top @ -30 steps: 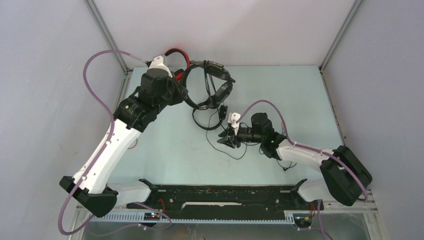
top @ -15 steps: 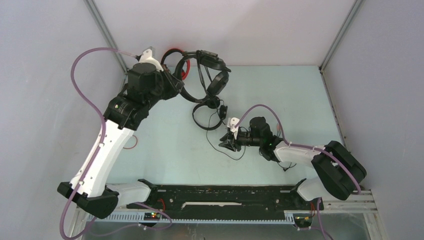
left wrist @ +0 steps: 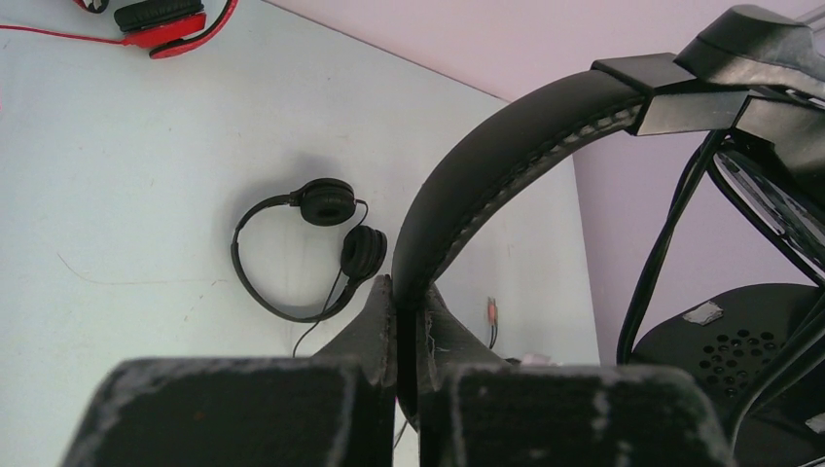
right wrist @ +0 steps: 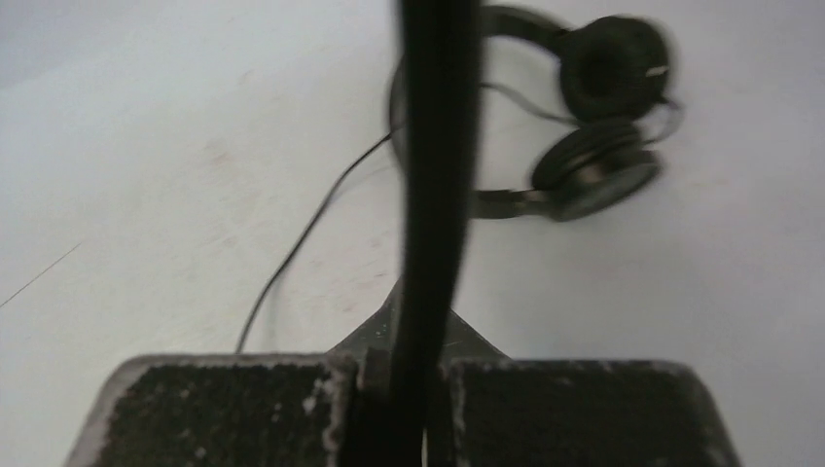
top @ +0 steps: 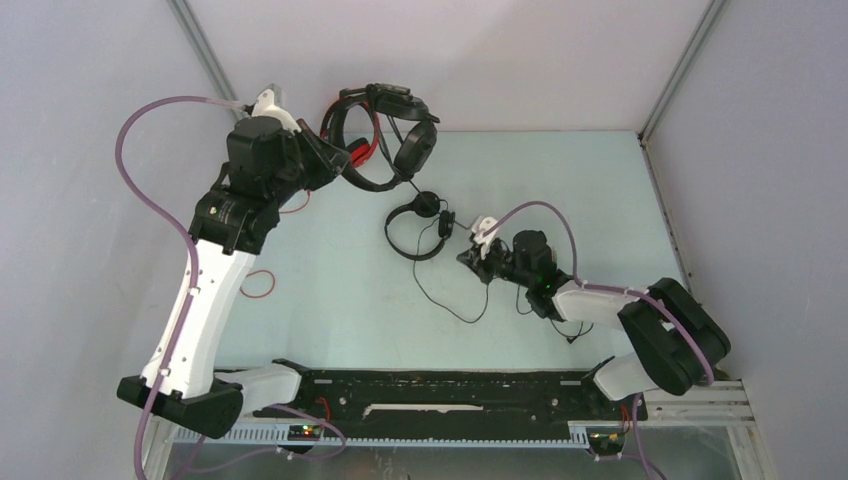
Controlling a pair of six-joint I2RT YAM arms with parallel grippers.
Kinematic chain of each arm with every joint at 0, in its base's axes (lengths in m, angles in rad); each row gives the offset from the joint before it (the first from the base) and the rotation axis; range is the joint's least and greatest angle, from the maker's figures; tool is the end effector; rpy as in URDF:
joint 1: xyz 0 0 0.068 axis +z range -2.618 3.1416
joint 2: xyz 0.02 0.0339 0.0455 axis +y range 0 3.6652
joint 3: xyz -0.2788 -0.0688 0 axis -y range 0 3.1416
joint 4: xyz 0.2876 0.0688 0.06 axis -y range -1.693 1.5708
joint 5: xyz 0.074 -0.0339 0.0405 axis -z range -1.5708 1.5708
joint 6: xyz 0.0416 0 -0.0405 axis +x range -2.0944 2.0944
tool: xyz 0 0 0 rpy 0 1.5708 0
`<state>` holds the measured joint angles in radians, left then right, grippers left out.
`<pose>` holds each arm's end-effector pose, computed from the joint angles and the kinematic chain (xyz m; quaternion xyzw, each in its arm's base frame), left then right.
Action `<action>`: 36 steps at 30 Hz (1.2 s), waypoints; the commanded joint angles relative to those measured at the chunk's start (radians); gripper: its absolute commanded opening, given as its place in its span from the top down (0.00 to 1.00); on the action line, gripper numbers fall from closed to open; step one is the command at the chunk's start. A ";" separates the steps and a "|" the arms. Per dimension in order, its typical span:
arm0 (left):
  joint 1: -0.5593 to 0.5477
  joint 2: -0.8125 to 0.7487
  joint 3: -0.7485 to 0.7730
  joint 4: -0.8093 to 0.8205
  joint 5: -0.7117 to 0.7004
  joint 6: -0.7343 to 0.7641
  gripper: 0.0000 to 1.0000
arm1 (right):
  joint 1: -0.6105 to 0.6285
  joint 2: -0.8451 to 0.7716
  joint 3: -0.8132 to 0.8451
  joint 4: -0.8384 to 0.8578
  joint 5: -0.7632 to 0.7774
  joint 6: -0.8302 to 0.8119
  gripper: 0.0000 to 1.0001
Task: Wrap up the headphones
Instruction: Wrap the headphones cable around the headphones.
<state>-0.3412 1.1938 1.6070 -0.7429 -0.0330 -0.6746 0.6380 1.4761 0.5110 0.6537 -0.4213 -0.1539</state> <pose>0.2511 -0.0877 0.5057 -0.1444 0.8006 -0.2710 0.5145 0.2415 0.2003 0.1545 -0.4184 0.6817 0.3021 0.5186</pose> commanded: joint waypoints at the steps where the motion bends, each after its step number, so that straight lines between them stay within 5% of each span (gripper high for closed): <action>1: 0.036 -0.050 0.074 0.070 0.078 -0.044 1.00 | -0.069 -0.091 0.004 0.113 0.115 0.045 1.00; 11: 0.040 -0.078 0.010 0.138 0.360 0.000 1.00 | -0.189 -0.058 0.240 -0.087 -0.062 0.147 1.00; 18: 0.039 -0.110 -0.139 0.345 0.608 -0.031 1.00 | -0.191 0.027 0.380 -0.196 -0.112 0.197 1.00; 22: 0.036 -0.093 -0.126 0.285 0.698 0.061 1.00 | -0.204 0.043 0.441 -0.264 -0.118 0.228 1.00; 26: 0.008 -0.070 -0.101 0.142 0.691 0.222 1.00 | -0.224 0.041 0.509 -0.346 -0.157 0.247 1.00; 36: -0.196 -0.060 -0.124 -0.093 0.367 0.719 1.00 | -0.301 -0.041 0.626 -0.730 -0.378 0.270 1.00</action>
<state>-0.4606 1.1488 1.4734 -0.7490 0.4232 -0.2043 0.3561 1.4883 1.0542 0.1318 -0.7223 0.0868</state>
